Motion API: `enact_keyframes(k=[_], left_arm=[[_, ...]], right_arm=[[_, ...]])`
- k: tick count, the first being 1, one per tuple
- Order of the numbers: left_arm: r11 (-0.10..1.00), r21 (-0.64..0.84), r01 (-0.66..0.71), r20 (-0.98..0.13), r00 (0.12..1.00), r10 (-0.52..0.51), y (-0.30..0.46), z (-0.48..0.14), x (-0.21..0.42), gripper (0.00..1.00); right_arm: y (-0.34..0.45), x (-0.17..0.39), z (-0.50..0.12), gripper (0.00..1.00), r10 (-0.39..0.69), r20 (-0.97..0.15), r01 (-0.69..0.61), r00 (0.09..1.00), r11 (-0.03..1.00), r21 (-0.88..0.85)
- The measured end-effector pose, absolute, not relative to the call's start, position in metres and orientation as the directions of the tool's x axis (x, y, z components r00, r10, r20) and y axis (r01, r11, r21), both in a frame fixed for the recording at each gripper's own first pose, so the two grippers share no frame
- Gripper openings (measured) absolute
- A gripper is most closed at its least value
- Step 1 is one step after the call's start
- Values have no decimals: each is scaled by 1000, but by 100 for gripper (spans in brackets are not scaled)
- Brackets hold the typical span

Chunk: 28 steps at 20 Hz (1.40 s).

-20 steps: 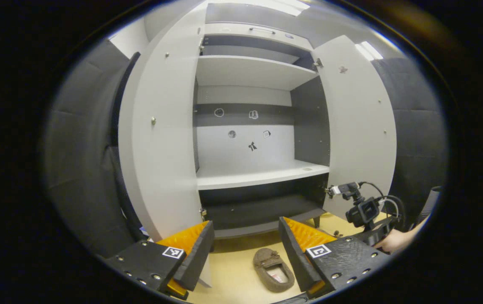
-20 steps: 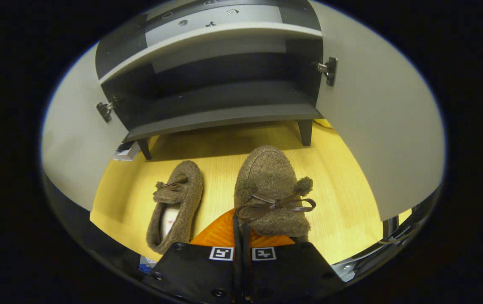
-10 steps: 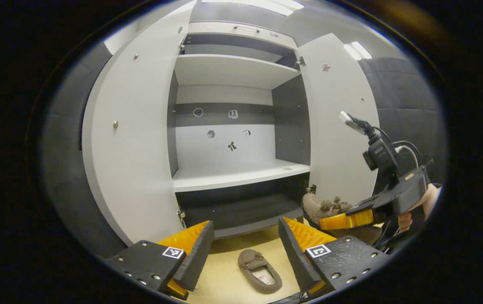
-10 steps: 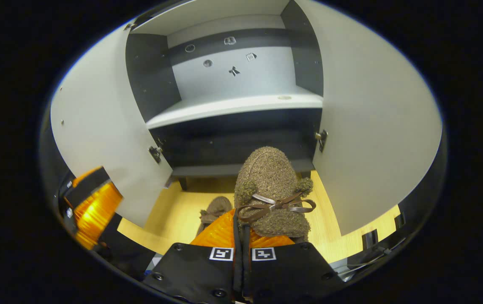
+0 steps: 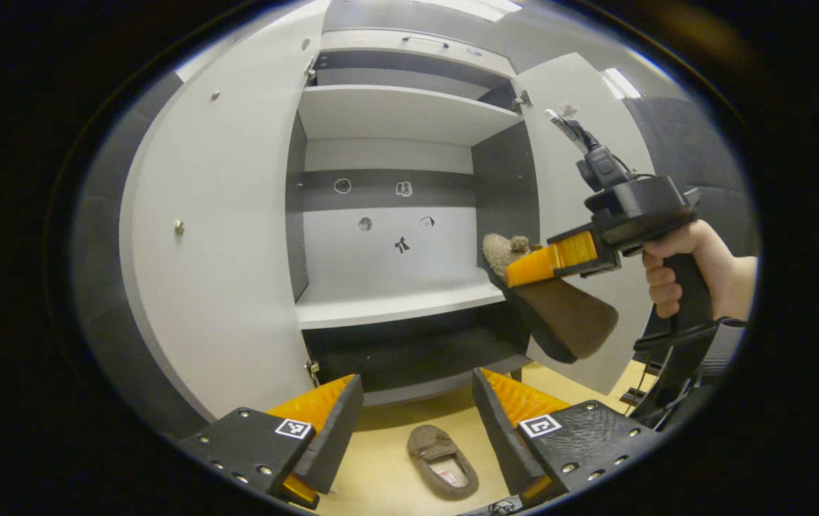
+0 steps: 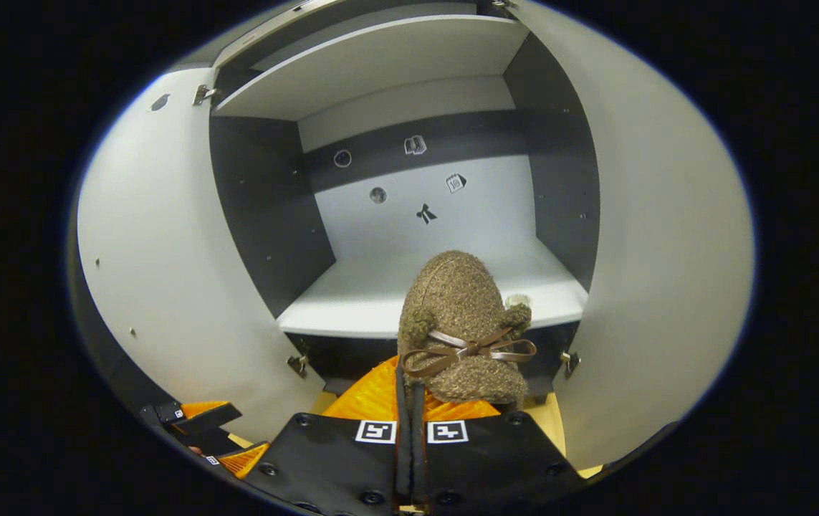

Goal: Grab one shoe with the right hand and put it into the shoe cabinet, grab the other shoe with the left hand and put it into the shoe cabinet; then close the right door with the right hand and the left door with the left hand.

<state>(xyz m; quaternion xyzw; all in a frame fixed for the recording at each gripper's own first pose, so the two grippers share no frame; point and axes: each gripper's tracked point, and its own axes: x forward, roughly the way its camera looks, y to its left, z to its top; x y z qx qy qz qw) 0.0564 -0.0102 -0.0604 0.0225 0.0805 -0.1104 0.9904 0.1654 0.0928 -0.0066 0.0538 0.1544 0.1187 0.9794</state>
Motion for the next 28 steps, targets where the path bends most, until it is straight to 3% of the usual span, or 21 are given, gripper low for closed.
enact_keyframes(k=[13, 15, 16, 22, 27, 28], left_arm=[[995, 76, 64, -176, 983, -50, 12, -43, 67, 96], [997, 66, 39, -181, 983, -27, 13, -41, 68, 82], [997, 69, 29, -182, 983, -16, 14, -40, 68, 96], [995, 99, -1, -190, 982, 20, 9, -39, 70, 92], [994, 104, -26, -185, 982, 45, 3, -38, 69, 89], [995, 99, -28, -188, 981, 46, 1, -38, 68, 88]], right_arm=[[75, 321, 80, 2, 200, -104, -187, 974, 975, 120], [67, 349, 86, 2, 160, -98, -149, 982, 983, 112], [66, 360, 92, 2, 153, -86, -143, 984, 983, 114], [66, 402, 95, 2, 128, -18, -126, 992, 990, 64], [78, 412, 76, 5, 155, -33, -153, 987, 987, 50], [79, 414, 70, 2, 154, -43, -152, 987, 986, 64]])
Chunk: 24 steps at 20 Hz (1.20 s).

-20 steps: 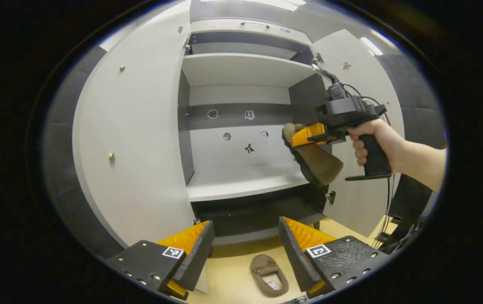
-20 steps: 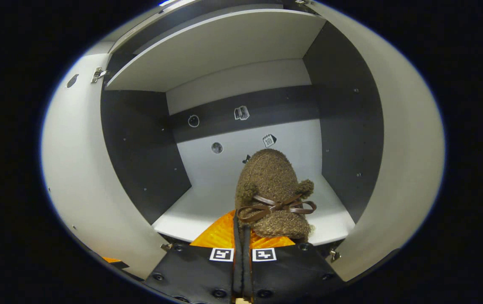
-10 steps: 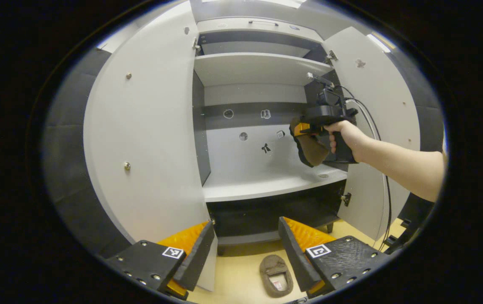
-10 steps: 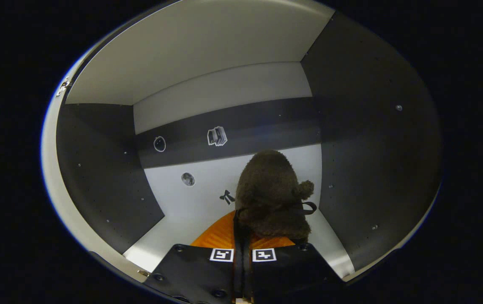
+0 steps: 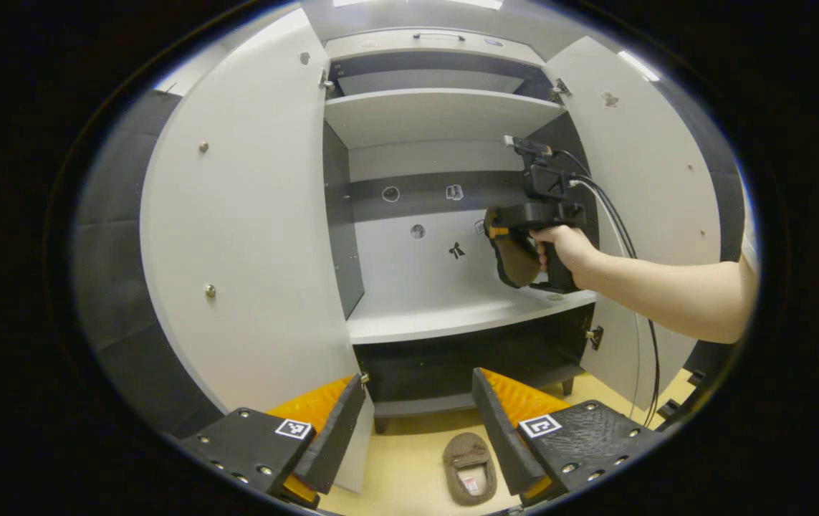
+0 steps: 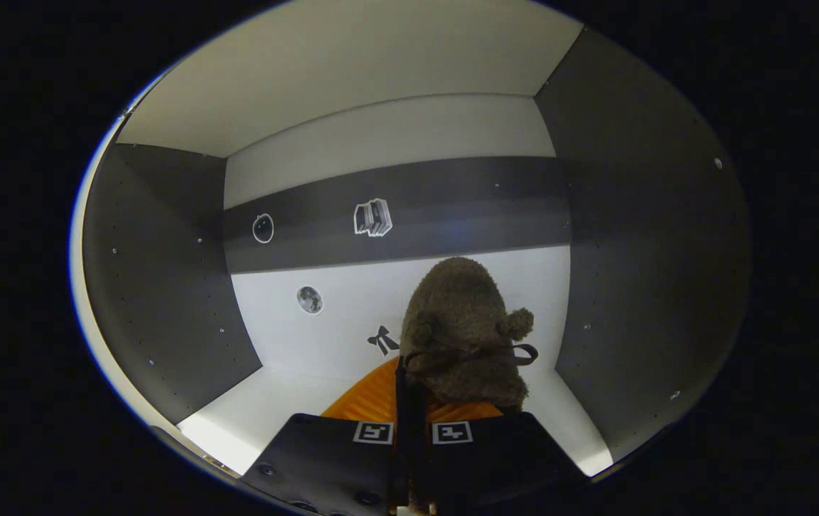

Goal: Grab one shoe with the right hand and put it into the shoe cabinet, grab the other shoe with the left hand and put it into the shoe cabinet; then close the right door with the right hand and the left door with the left hand.

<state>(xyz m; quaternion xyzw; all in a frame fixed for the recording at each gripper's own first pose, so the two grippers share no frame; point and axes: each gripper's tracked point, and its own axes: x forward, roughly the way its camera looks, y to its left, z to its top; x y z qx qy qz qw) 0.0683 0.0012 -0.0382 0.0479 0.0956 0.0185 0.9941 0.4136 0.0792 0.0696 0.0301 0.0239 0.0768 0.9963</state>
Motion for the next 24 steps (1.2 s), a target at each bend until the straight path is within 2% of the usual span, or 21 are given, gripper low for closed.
enact_keyframes(k=[1, 2, 3, 7, 8, 9, 11, 13, 14, 15, 17, 18, 19, 22, 23, 24], left_arm=[[995, 95, -29, -191, 980, 47, 1, -36, 67, 88], [995, 95, -32, -194, 980, 50, 1, -36, 67, 89], [995, 96, -33, -196, 979, 51, 0, -37, 66, 89], [994, 96, -43, -213, 975, 63, 2, -42, 63, 89], [995, 93, -47, -219, 973, 66, 2, -44, 64, 89], [995, 89, -50, -223, 972, 69, 3, -46, 63, 88], [995, 84, -58, -226, 971, 76, 5, -47, 62, 91], [994, 86, -61, -220, 972, 79, 6, -48, 62, 94], [994, 87, -60, -217, 973, 78, 6, -47, 62, 89], [995, 86, -60, -215, 974, 77, 7, -48, 61, 96], [996, 76, -54, -211, 975, 69, 6, -49, 62, 96], [996, 72, -49, -208, 976, 63, 6, -49, 62, 96], [997, 71, -44, -202, 978, 58, 6, -48, 62, 89], [997, 64, -38, -188, 981, 50, 8, -48, 62, 89], [998, 60, -36, -187, 981, 47, 10, -50, 63, 93], [998, 57, -34, -189, 981, 44, 12, -53, 63, 91]], right_arm=[[79, 416, 64, 1, 150, -54, -146, 987, 986, 76], [77, 417, 55, 10, 143, -71, -137, 987, 987, 85], [75, 419, 46, 10, 136, -91, -128, 986, 988, 91], [78, 422, 32, 20, 144, -126, -136, 982, 988, 70], [77, 423, 30, 27, 138, -132, -130, 982, 989, 68], [80, 422, 28, 27, 151, -143, -141, 978, 987, 79], [83, 420, 18, 49, 163, -197, -142, 967, 983, 117], [89, 412, 15, 59, 196, -258, -155, 946, 973, 172], [97, 405, 16, 69, 247, -279, -193, 928, 959, 206], [106, 399, 20, 78, 283, -293, -219, 913, 948, 233], [108, 390, 26, 89, 291, -312, -211, 904, 940, 267], [106, 386, 29, 98, 280, -312, -197, 908, 942, 273], [104, 381, 32, 98, 272, -308, -191, 912, 944, 268], [92, 359, 43, 98, 225, -282, -172, 933, 965, 200], [90, 348, 48, 98, 215, -263, -171, 941, 968, 181], [89, 337, 54, 98, 206, -239, -170, 949, 972, 164]])
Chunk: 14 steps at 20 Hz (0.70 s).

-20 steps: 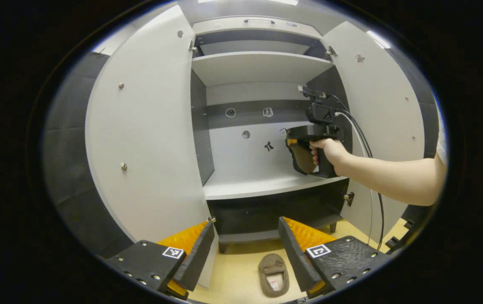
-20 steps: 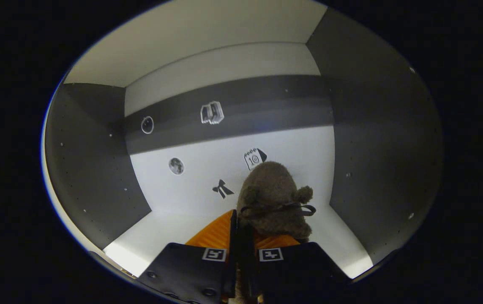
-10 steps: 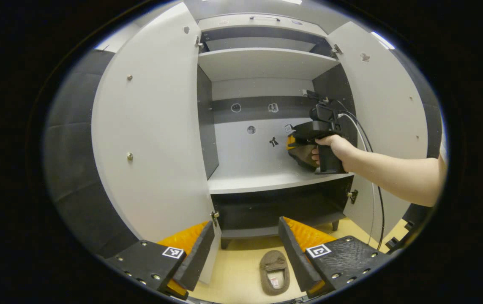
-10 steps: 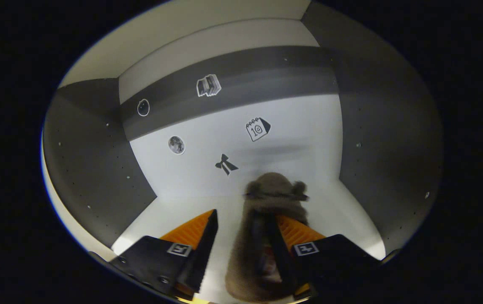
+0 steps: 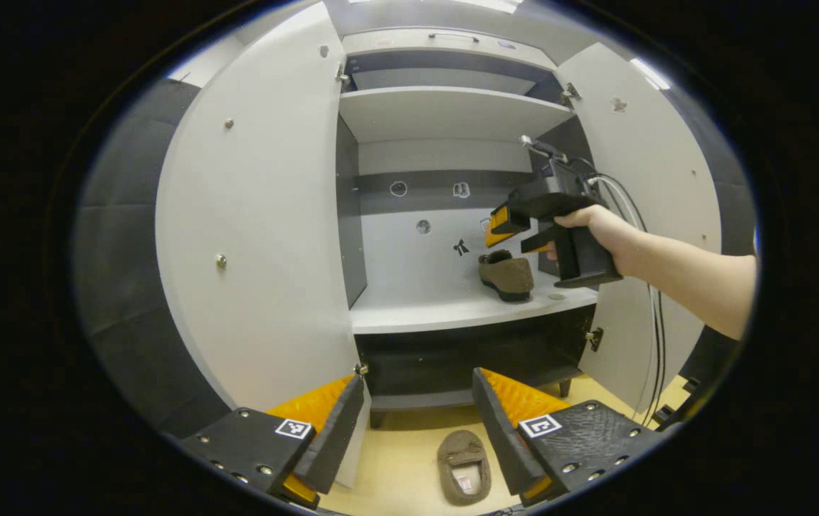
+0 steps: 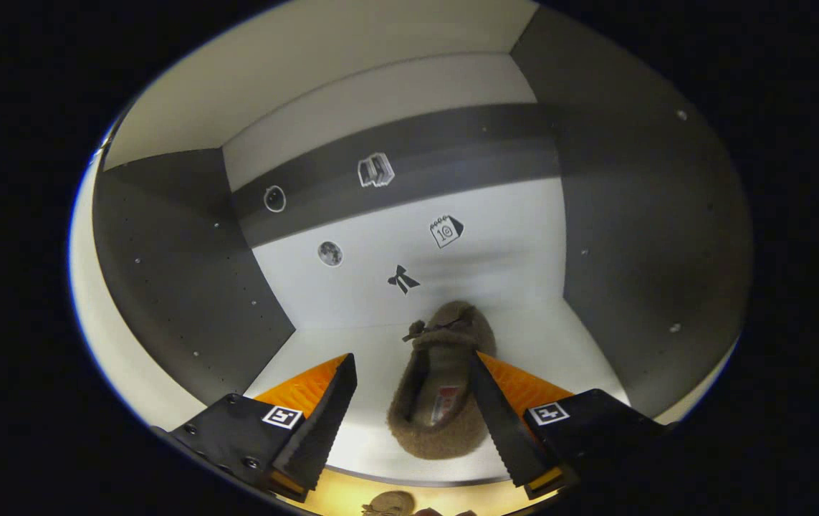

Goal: Grab one shoe with the right hand and put it into the shoe cabinet, grab the other shoe with the left hand and put it into the shoe cabinet; then close the right door with the right hand and the left door with the left hand.

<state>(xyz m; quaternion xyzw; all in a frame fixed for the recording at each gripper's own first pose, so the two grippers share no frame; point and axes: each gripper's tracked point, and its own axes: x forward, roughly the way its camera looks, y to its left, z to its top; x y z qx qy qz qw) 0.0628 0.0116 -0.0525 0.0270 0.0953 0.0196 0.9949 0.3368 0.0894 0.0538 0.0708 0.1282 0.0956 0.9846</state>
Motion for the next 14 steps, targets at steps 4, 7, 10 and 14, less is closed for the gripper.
enact_keyframes(k=[4, 7, 10, 14], left_arm=[[997, 66, -44, -237, 970, 59, 23, -75, 66, 89], [995, 81, -51, -327, 942, 75, 32, -104, 65, 88], [999, 7, 31, -360, 933, -27, 18, -120, 63, 89], [993, -26, 116, -484, 867, -114, -3, -169, 62, 96]], right_arm=[[94, 290, 63, 98, 216, -181, -198, 959, 974, 110], [88, 267, 63, 98, 196, -130, -183, 972, 977, 107], [77, 240, 48, 92, 179, -129, -166, 975, 980, 107], [53, 201, 14, 92, 137, -164, -120, 977, 987, 110]])
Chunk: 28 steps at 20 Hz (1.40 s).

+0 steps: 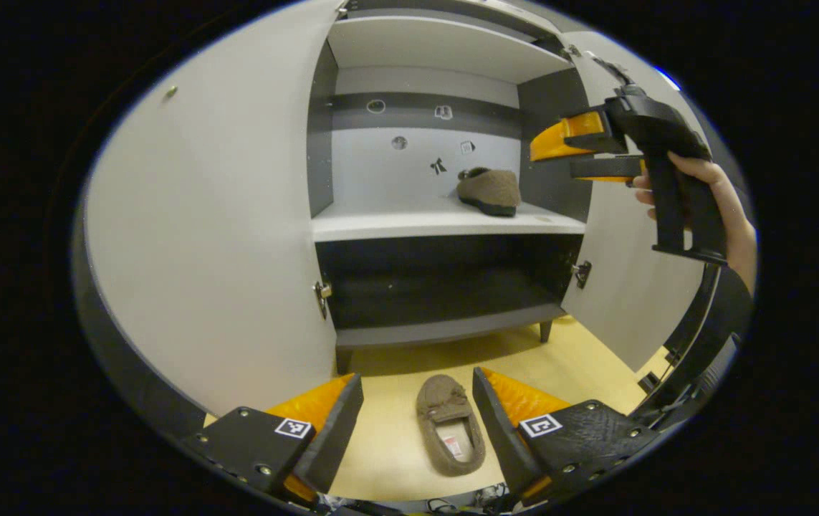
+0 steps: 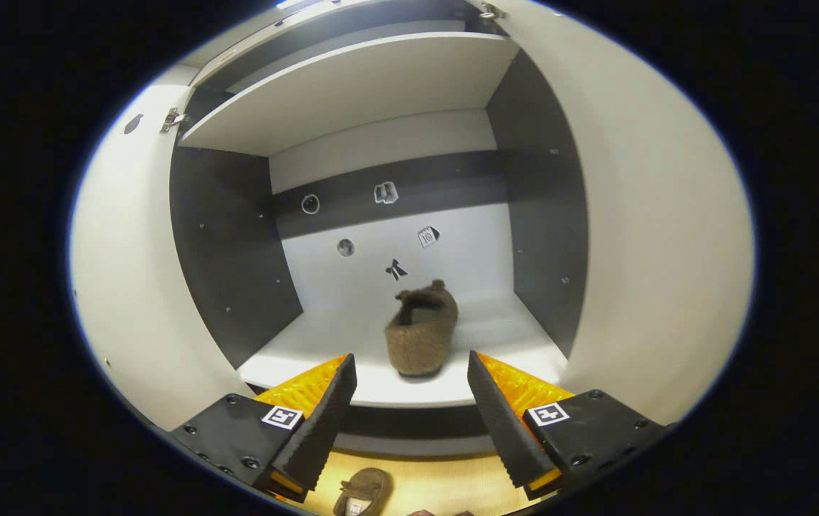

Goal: Grab one shoe with the right hand and put it into the shoe cabinet, grab the other shoe with the left hand and put it into the shoe cabinet; then close the right door with the right hand and the left door with the left hand.

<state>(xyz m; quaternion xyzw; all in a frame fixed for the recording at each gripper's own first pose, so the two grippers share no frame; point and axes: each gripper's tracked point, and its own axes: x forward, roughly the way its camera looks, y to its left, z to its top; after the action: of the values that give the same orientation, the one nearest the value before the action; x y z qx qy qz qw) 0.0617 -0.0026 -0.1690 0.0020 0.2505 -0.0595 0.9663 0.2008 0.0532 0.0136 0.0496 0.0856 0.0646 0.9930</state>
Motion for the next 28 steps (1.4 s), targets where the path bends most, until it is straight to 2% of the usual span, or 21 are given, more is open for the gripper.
enact_keyframes(k=[1, 2, 3, 5, 6, 9, 12, 17, 20, 23, 27, 28], left_arm=[[991, -25, 133, -507, 852, -128, -6, -180, 61, 89], [988, -26, 150, -532, 835, -141, -8, -190, 62, 89], [986, -29, 165, -557, 816, -153, -10, -202, 62, 96], [983, -44, 179, -623, 764, -167, -14, -234, 60, 96], [984, -47, 174, -682, 714, -159, -14, -250, 57, 89], [980, -37, 196, -771, 619, -153, -9, -284, 59, 90], [972, -4, 233, -802, 581, -142, -5, -304, 61, 90], [970, -87, 225, -822, 534, -198, -13, -339, 74, 90], [969, -147, 196, -821, 522, -231, -20, -356, 86, 90], [958, -227, 174, -836, 470, -283, -32, -373, 87, 89], [960, -235, 150, -831, 481, -278, -37, -374, 100, 53], [963, -230, 141, -831, 487, -269, -33, -374, 104, 46]], right_arm=[[49, 191, 3, 92, 129, -182, -110, 975, 987, 114], [42, 184, -8, 98, 118, -206, -96, 971, 989, 113], [37, 175, -18, 98, 107, -229, -83, 968, 990, 113], [30, 155, -35, 98, 90, -264, -61, 960, 991, 117], [28, 145, -44, 98, 85, -282, -54, 956, 991, 119], [23, 118, -68, 99, 64, -330, -32, 942, 994, 102], [27, 91, -75, 99, 64, -320, -29, 945, 993, 110], [16, 43, -84, 99, 17, -321, -3, 947, 999, 43], [-8, 9, -80, 98, -63, -295, 67, 953, 998, 5], [-41, -22, -74, 98, -173, -284, 170, 943, 985, -33], [-87, -61, -67, 99, -317, -288, 320, 904, 947, -37], [-96, -72, -67, 98, -349, -289, 356, 891, 934, -30]])
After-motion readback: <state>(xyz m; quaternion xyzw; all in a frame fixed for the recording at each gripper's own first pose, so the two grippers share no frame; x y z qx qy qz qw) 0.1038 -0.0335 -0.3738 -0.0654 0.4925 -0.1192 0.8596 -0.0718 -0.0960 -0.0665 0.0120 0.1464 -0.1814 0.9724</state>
